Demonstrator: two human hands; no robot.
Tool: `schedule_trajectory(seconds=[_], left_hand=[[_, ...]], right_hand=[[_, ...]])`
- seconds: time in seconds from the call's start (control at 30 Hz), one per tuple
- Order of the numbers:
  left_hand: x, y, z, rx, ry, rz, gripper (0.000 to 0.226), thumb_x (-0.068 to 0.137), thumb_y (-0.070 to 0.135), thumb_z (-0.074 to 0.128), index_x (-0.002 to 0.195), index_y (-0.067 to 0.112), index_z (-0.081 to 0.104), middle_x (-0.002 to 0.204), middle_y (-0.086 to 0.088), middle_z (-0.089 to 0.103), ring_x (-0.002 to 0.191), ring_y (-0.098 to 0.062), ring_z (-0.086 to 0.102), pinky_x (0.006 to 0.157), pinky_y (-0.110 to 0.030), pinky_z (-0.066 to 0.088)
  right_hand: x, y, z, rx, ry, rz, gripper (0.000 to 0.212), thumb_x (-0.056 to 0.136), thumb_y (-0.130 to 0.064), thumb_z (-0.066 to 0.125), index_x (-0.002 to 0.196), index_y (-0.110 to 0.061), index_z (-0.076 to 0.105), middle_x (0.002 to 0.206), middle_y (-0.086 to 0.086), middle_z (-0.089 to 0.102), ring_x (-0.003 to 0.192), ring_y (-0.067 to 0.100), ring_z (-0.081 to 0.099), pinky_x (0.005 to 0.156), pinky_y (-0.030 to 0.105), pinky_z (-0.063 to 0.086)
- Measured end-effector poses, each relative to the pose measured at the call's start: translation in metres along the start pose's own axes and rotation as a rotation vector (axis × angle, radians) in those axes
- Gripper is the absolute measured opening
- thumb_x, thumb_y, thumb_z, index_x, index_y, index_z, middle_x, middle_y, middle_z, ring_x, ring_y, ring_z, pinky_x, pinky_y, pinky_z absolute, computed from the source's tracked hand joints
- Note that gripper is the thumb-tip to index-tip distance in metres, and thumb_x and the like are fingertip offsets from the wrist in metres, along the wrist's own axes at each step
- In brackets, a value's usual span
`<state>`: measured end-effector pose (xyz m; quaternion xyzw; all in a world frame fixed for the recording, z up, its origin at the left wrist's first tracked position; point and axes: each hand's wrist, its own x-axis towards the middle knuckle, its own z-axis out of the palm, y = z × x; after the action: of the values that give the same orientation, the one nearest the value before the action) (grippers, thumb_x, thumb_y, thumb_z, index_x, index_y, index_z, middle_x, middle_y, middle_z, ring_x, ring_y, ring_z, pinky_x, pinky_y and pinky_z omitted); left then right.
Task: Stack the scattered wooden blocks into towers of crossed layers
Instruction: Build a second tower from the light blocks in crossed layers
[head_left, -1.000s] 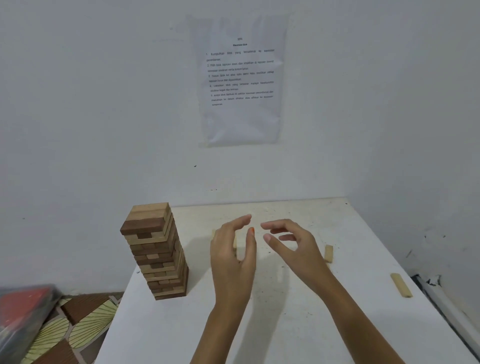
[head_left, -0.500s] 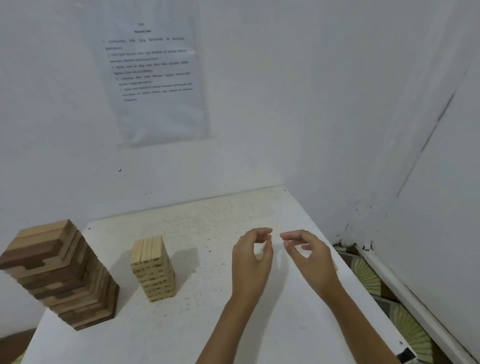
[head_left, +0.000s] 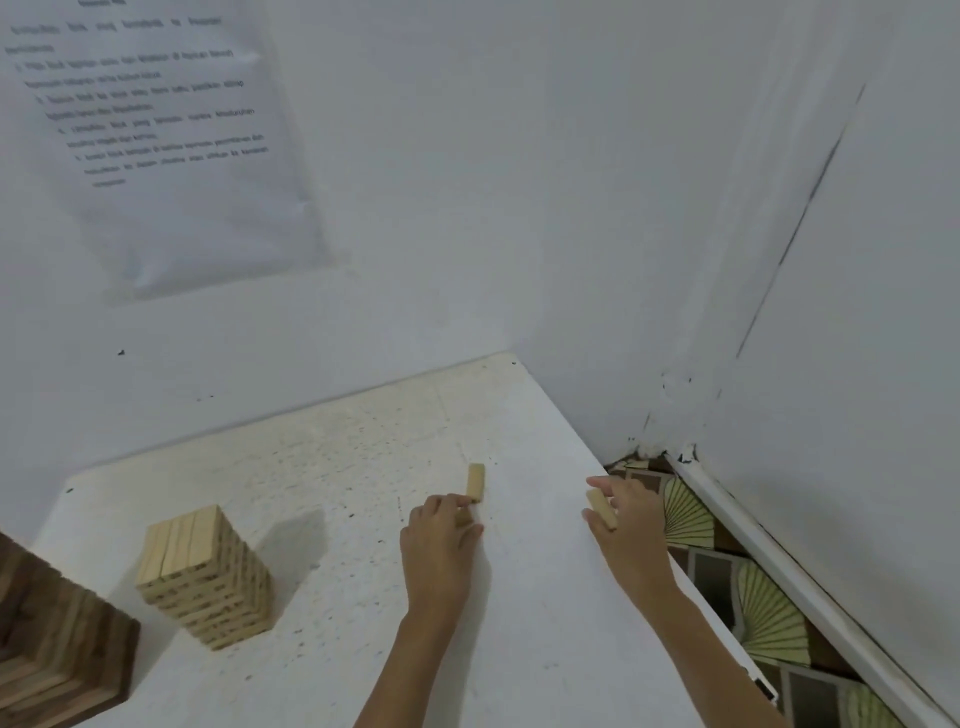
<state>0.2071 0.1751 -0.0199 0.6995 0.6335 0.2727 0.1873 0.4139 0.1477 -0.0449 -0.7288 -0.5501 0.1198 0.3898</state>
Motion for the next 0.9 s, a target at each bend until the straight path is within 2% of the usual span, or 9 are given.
schedule_trajectory(seconds=[0.13, 0.23, 0.33, 0.4, 0.47, 0.53, 0.6, 0.77, 0.9], left_hand=[[0.003, -0.001, 0.003, -0.041, 0.046, 0.040, 0.025, 0.086, 0.006, 0.066, 0.107, 0.019, 0.068, 0.095, 0.002, 0.064, 0.088, -0.019, 0.058, 0.079, -0.037, 0.047], [0.004, 0.000, 0.000, -0.238, 0.047, -0.009, 0.024, 0.089, 0.010, 0.066, 0.109, 0.022, 0.063, 0.097, 0.003, 0.055, 0.087, -0.010, 0.057, 0.076, -0.025, 0.048], [0.004, -0.002, -0.003, -0.372, 0.045, -0.066, 0.021, 0.092, 0.007, 0.063, 0.107, 0.021, 0.063, 0.100, 0.001, 0.049, 0.086, 0.000, 0.053, 0.077, -0.015, 0.046], [0.005, -0.005, -0.006, -0.460, 0.055, -0.122, 0.015, 0.093, 0.006, 0.059, 0.097, 0.019, 0.064, 0.100, 0.000, 0.052, 0.086, 0.000, 0.056, 0.075, -0.015, 0.047], [0.005, -0.008, -0.010, -0.550, 0.067, -0.172, 0.012, 0.095, 0.006, 0.057, 0.089, 0.016, 0.063, 0.095, -0.004, 0.060, 0.084, -0.012, 0.060, 0.070, -0.017, 0.049], [0.004, -0.011, -0.016, -0.611, 0.088, -0.210, 0.013, 0.095, 0.005, 0.056, 0.087, 0.014, 0.062, 0.087, -0.007, 0.065, 0.080, -0.018, 0.061, 0.067, -0.015, 0.049], [0.000, -0.012, -0.022, -0.655, 0.103, -0.231, 0.014, 0.097, 0.007, 0.054, 0.089, 0.014, 0.062, 0.086, -0.006, 0.066, 0.077, -0.015, 0.061, 0.066, -0.011, 0.047], [-0.011, -0.020, -0.033, -0.725, 0.087, -0.305, 0.021, 0.100, 0.010, 0.046, 0.098, 0.019, 0.066, 0.097, 0.002, 0.065, 0.089, -0.013, 0.060, 0.072, -0.015, 0.045], [-0.023, -0.024, -0.042, -0.767, 0.095, -0.351, 0.023, 0.097, 0.008, 0.047, 0.105, 0.019, 0.066, 0.107, 0.004, 0.062, 0.098, -0.011, 0.056, 0.077, -0.019, 0.042]], right_hand=[[0.004, -0.011, -0.003, 0.171, -0.079, 0.069, 0.033, 0.088, -0.002, 0.062, 0.117, -0.017, 0.061, 0.091, 0.003, 0.058, 0.084, 0.017, 0.056, 0.069, 0.016, 0.044], [0.009, -0.028, 0.004, 0.367, -0.137, 0.148, 0.036, 0.090, 0.001, 0.059, 0.122, -0.015, 0.057, 0.097, 0.004, 0.054, 0.082, 0.017, 0.054, 0.067, 0.012, 0.046], [0.017, -0.046, 0.016, 0.542, -0.229, 0.205, 0.038, 0.092, 0.008, 0.052, 0.126, -0.009, 0.053, 0.098, 0.001, 0.037, 0.072, 0.010, 0.042, 0.065, 0.014, 0.044], [0.021, -0.055, 0.024, 0.430, -0.309, 0.149, 0.043, 0.092, 0.007, 0.047, 0.125, -0.019, 0.051, 0.101, 0.002, 0.033, 0.070, 0.007, 0.039, 0.066, 0.015, 0.043], [0.023, -0.065, 0.031, 0.327, -0.399, 0.095, 0.045, 0.092, 0.001, 0.050, 0.128, -0.026, 0.049, 0.105, 0.002, 0.034, 0.077, 0.006, 0.043, 0.073, 0.012, 0.044], [0.027, -0.071, 0.042, 0.242, -0.467, 0.055, 0.047, 0.092, -0.012, 0.059, 0.134, -0.028, 0.047, 0.112, 0.000, 0.036, 0.100, 0.007, 0.050, 0.092, 0.019, 0.045], [0.031, -0.076, 0.050, 0.150, -0.517, 0.044, 0.054, 0.091, -0.025, 0.065, 0.140, -0.026, 0.043, 0.119, 0.000, 0.038, 0.117, 0.013, 0.050, 0.099, 0.025, 0.043], [0.035, -0.085, 0.060, -0.030, -0.476, 0.021, 0.057, 0.083, -0.046, 0.071, 0.132, -0.026, 0.049, 0.121, 0.003, 0.043, 0.107, 0.020, 0.056, 0.091, 0.030, 0.047], [0.021, -0.094, 0.059, 0.185, -0.434, 0.048, 0.044, 0.080, -0.020, 0.078, 0.110, -0.026, 0.047, 0.099, -0.002, 0.052, 0.089, 0.012, 0.056, 0.070, 0.011, 0.043]])
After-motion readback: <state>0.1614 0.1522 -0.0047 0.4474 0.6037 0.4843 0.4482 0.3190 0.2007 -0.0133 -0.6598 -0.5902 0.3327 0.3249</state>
